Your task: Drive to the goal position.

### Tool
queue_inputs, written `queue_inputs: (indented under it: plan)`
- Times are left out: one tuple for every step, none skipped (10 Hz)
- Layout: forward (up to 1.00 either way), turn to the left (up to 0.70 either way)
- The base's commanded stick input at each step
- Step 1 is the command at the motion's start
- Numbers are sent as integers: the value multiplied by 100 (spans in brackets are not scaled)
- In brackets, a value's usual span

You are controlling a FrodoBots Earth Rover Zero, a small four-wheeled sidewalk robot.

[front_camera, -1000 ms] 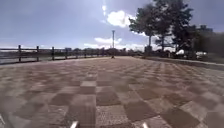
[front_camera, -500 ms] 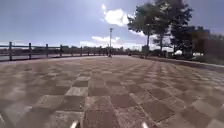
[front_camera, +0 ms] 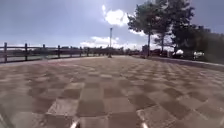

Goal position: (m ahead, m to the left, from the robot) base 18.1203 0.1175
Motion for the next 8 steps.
queue_inputs:
  plan:
    - [100,-40]
    - [100,-22]
    - [100,0]
    - [100,0]
    - [100,0]
    - [100,0]
    - [100,0]
    - [100,0]
